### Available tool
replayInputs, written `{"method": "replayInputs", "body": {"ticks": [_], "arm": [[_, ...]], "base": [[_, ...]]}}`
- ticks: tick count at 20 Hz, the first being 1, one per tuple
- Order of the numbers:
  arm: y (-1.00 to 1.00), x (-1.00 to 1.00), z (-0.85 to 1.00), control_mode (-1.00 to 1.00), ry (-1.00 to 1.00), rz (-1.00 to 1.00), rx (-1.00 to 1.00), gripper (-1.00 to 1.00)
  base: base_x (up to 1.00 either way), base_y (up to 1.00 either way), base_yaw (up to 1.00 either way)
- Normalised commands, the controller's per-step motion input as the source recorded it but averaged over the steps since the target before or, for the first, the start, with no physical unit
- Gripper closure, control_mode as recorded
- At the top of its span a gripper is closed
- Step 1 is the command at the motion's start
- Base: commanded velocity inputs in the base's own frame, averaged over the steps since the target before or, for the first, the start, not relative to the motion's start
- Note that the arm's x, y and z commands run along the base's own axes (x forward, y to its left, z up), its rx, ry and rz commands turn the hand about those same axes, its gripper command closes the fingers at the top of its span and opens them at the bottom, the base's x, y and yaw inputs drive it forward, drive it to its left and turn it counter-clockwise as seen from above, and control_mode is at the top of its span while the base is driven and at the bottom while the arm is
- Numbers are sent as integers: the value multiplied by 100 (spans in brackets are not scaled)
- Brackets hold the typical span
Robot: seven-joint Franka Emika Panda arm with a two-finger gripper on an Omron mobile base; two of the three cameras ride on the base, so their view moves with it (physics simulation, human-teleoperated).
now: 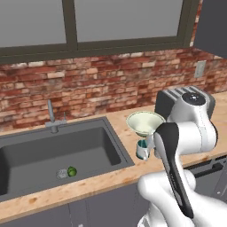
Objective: Clear the mugs and bowl far away from the sink.
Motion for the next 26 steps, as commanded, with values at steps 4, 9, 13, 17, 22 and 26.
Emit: {"method": "replayInputs", "body": {"ticks": [4,9,13,17,22,26], "arm": [[0,53,-31,-100,2,0,0,-100],[0,47,-37,-100,0,0,0,-100],[0,36,-38,-100,0,0,0,-100],[0,25,-41,-100,0,0,0,-100],[0,13,-37,-100,2,0,0,-100],[0,9,-32,-100,3,0,0,-100]], "base": [[0,0,0],[0,0,0],[0,0,0],[0,0,0],[0,0,0],[0,0,0]]}}
